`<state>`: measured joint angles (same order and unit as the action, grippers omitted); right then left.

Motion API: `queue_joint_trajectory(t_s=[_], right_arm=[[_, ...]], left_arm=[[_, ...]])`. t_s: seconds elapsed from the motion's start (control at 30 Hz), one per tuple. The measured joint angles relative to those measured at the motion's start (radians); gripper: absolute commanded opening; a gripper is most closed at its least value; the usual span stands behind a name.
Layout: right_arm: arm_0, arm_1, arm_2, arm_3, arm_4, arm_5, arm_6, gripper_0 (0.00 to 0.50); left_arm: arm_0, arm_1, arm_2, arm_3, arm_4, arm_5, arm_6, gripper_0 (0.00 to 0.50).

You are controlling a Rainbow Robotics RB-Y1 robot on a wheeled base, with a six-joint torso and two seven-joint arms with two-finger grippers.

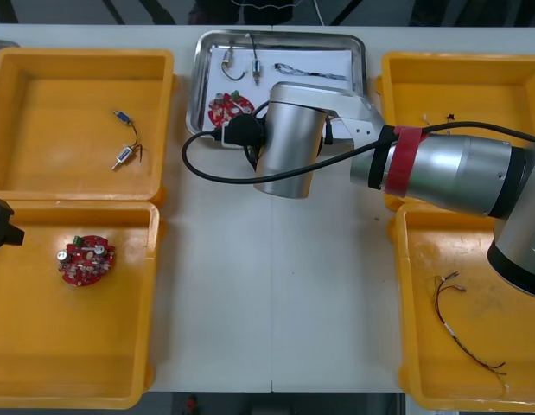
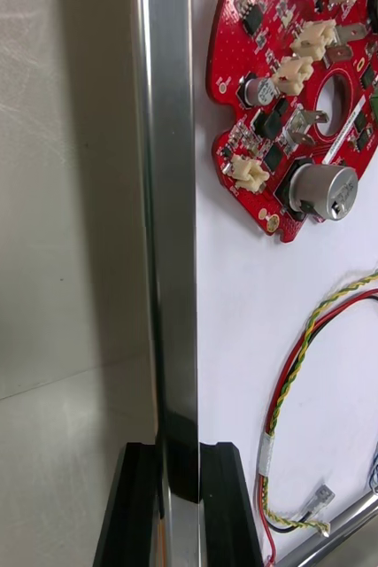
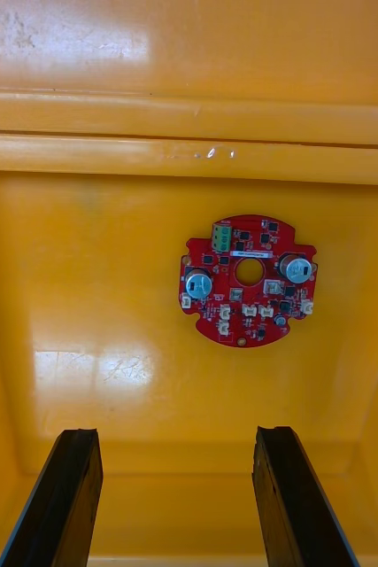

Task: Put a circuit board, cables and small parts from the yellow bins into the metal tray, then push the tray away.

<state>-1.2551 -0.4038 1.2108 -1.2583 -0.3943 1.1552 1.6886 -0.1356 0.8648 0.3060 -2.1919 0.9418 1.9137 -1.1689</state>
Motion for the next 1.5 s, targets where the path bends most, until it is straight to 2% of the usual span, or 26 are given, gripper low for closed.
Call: queue_joint_trajectory(t_s=[0.03,0.1,0.4,0.6,0.8,1.03,1.1,1.27,1.5], right_arm=[[0.0,0.0,0.0,0.003,0.0,0.0,0.0,0.401],[-0.002,0.0,0.0,0.005,0.001,0.0,0.0,0.5],[-0.003,0.001,0.0,0.006,0.001,0.008,0.0,0.5],[0.007,0.001,-0.027,-0.072,0.001,0.129,0.0,0.5],[0.117,0.002,-0.217,-0.286,0.002,0.324,0.0,0.5],[0.309,0.002,-0.474,-0.593,0.031,0.678,0.0,0.5],[0.363,0.002,-0.544,-0.674,0.038,0.748,0.0,0.5],[0.488,0.002,-0.72,-0.863,0.043,0.758,0.0,0.5],[0.633,-0.017,-0.901,-1.048,0.038,0.762,-0.011,0.5]], left_arm=[[0.0,0.0,0.0,0.0,0.0,0.0,0.0,0.5],[0.0,0.0,0.0,0.0,0.0,0.0,0.0,0.5],[0.0,0.0,0.0,0.0,0.0,0.0,0.0,0.5],[0.0,0.0,0.0,0.0,0.0,0.0,0.0,0.5],[0.0,0.0,0.0,0.0,0.0,0.0,0.0,0.5],[0.0,0.0,0.0,0.0,0.0,0.0,0.0,0.5],[0.0,0.0,0.0,0.0,0.0,0.0,0.0,0.5],[0.0,0.0,0.0,0.0,0.0,0.0,0.0,0.5],[0.0,0.0,0.0,-0.001,0.0,0.0,0.0,0.5]])
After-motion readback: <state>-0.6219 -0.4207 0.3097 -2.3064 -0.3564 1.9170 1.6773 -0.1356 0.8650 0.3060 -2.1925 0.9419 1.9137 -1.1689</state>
